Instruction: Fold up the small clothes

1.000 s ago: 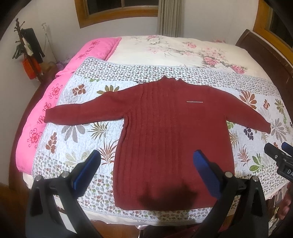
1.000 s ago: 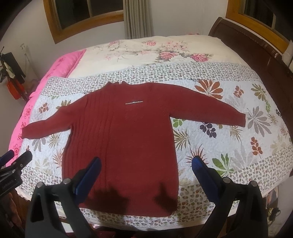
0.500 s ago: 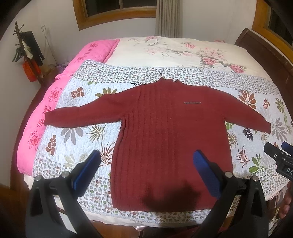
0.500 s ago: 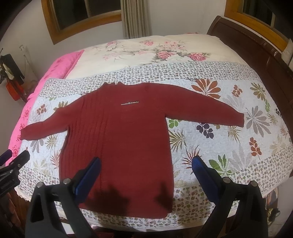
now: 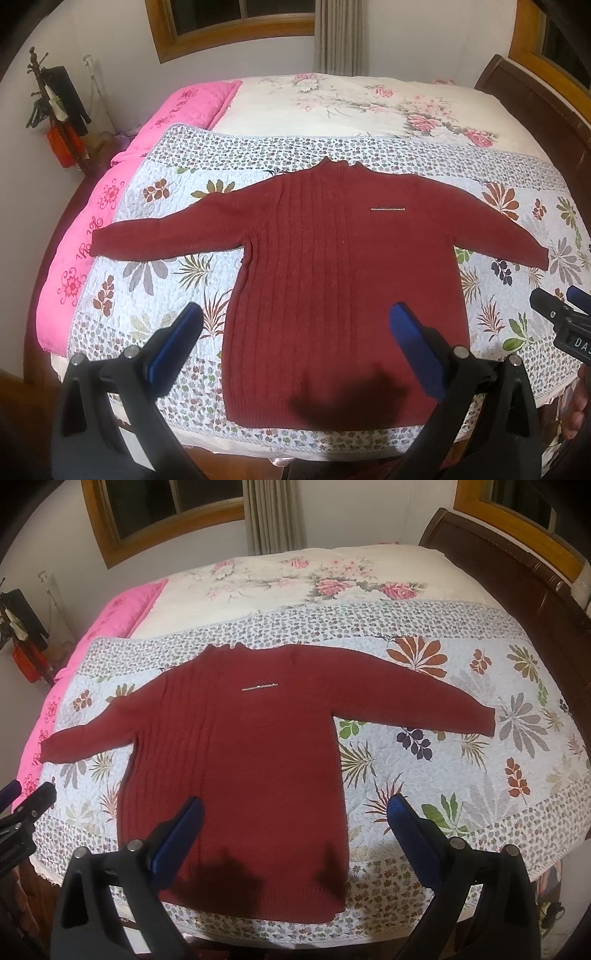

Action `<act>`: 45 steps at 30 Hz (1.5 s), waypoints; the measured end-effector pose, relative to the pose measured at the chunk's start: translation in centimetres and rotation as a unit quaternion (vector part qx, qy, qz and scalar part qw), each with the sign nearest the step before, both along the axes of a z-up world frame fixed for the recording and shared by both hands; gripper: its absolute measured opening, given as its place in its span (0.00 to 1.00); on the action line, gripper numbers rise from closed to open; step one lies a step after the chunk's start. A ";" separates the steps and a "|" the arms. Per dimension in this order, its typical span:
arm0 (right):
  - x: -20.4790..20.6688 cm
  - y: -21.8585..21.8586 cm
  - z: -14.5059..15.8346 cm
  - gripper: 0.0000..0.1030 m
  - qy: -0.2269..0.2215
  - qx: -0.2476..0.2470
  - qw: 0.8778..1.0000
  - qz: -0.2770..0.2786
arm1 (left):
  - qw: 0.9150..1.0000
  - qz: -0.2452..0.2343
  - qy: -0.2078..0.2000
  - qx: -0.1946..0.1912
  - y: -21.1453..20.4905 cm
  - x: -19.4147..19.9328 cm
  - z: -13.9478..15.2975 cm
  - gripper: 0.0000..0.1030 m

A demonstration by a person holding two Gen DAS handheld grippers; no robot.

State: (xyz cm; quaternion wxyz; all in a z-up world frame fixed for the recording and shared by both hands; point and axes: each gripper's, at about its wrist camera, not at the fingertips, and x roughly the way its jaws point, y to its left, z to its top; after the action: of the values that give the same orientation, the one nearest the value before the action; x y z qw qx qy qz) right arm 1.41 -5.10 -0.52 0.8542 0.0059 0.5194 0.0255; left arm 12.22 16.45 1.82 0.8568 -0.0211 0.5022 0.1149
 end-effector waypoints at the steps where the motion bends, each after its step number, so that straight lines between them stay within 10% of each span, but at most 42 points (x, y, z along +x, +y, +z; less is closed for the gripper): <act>1: 0.1 0.0 -0.1 0.96 0.001 0.001 1.000 0.000 | 1.000 0.000 0.000 0.001 0.0 0.1 0.0 0.97; 21: 2.4 -3.2 -2.2 0.96 -0.025 0.007 1.000 -0.002 | 1.000 0.001 0.021 -0.002 -3.0 3.0 -2.6 0.97; 34: 15.4 -30.8 -11.3 0.96 0.020 0.063 0.982 -0.175 | 0.999 0.016 -0.028 -0.030 -11.0 15.6 -8.4 0.97; 45: 23.6 -44.7 -20.1 0.89 0.110 0.058 0.977 -0.171 | 0.998 0.016 -0.039 -0.037 -20.2 23.9 -12.8 0.97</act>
State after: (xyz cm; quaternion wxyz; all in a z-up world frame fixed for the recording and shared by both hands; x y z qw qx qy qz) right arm 25.00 -49.78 -20.63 0.7817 0.1471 0.5991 -0.0914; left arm 36.11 -3.73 -11.01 0.8724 -0.0652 0.4720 0.1086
